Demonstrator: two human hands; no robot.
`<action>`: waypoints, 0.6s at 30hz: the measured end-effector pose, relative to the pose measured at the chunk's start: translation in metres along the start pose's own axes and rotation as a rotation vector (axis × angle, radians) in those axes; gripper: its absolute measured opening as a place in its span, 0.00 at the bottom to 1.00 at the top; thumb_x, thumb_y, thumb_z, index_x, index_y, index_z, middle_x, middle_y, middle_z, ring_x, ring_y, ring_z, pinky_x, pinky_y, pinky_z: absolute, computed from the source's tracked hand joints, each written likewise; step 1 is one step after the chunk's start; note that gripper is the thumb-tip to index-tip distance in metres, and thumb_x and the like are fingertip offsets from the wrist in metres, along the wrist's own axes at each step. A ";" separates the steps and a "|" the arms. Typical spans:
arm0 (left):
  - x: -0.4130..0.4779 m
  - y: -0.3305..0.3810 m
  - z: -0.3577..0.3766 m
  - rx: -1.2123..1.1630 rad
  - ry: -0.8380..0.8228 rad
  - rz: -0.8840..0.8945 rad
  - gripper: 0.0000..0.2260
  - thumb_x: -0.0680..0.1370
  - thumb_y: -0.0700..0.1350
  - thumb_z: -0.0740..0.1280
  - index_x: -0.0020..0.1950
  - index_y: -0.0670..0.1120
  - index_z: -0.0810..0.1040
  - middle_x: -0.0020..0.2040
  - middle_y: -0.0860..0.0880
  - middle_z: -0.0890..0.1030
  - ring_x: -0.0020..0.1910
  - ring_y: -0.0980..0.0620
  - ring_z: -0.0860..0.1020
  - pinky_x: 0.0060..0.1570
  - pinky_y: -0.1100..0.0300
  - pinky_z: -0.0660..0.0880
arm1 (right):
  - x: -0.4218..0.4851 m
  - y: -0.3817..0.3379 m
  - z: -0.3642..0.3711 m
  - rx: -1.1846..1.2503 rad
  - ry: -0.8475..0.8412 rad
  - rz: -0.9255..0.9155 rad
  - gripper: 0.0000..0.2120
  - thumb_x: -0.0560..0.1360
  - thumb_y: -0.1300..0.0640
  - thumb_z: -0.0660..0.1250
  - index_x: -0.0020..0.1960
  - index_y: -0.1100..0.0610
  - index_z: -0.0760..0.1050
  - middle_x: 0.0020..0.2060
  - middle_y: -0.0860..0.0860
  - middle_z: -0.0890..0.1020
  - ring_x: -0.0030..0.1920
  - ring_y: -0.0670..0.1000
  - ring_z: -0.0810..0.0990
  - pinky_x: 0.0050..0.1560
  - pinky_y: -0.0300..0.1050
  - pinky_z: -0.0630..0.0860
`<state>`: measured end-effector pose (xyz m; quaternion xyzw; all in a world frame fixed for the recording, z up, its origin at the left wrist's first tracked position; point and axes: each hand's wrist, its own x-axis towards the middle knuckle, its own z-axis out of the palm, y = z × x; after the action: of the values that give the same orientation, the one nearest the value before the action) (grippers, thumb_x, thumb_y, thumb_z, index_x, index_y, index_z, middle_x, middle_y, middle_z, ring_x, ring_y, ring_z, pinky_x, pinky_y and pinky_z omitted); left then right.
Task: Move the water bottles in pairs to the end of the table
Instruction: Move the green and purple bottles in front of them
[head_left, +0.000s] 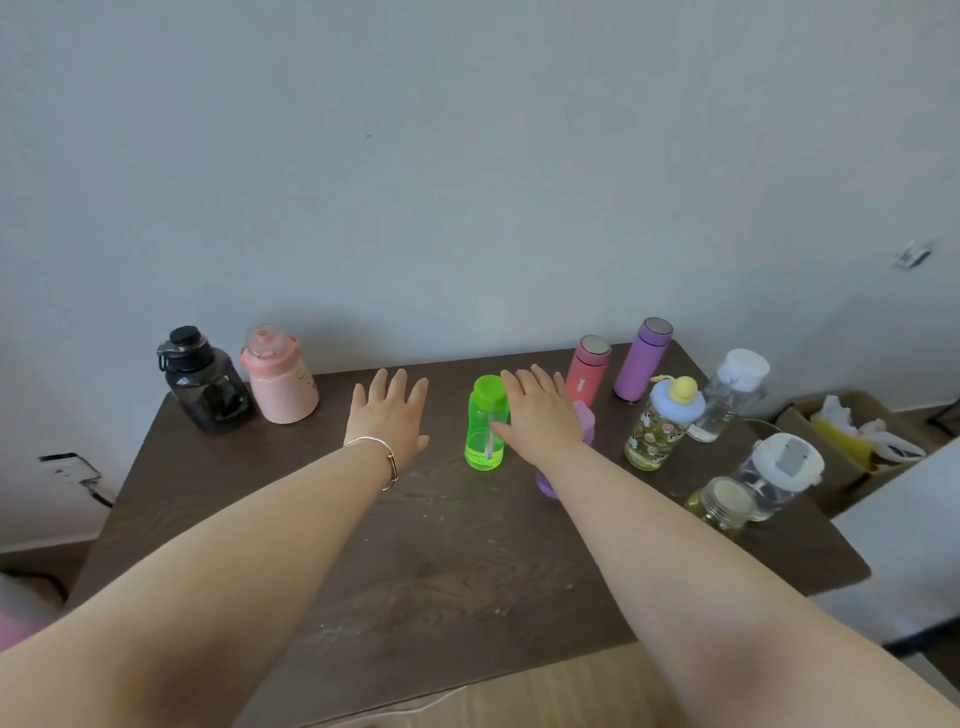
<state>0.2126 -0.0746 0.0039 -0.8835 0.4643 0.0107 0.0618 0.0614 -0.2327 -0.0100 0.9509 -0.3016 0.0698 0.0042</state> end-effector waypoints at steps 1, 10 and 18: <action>0.002 0.008 0.000 0.002 -0.003 0.012 0.38 0.80 0.58 0.67 0.84 0.50 0.51 0.84 0.43 0.53 0.84 0.39 0.51 0.81 0.40 0.55 | -0.004 0.008 -0.001 0.002 -0.001 0.013 0.37 0.76 0.42 0.67 0.77 0.57 0.59 0.72 0.56 0.69 0.76 0.60 0.60 0.75 0.60 0.55; 0.046 0.047 0.011 -0.043 -0.060 0.101 0.38 0.81 0.59 0.66 0.84 0.50 0.50 0.84 0.44 0.53 0.84 0.39 0.51 0.81 0.40 0.56 | -0.024 0.066 0.012 0.032 -0.040 0.215 0.40 0.75 0.40 0.68 0.78 0.58 0.56 0.74 0.58 0.66 0.76 0.59 0.61 0.75 0.59 0.57; 0.087 0.073 0.035 -0.373 -0.129 0.029 0.41 0.77 0.59 0.72 0.83 0.46 0.55 0.79 0.44 0.65 0.76 0.38 0.67 0.71 0.43 0.71 | -0.031 0.090 0.037 0.401 -0.072 0.473 0.42 0.73 0.42 0.72 0.77 0.55 0.56 0.69 0.56 0.71 0.67 0.59 0.72 0.62 0.54 0.73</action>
<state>0.2034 -0.1823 -0.0447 -0.8703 0.4621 0.1540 -0.0734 -0.0109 -0.2904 -0.0544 0.8380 -0.4948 0.0932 -0.2103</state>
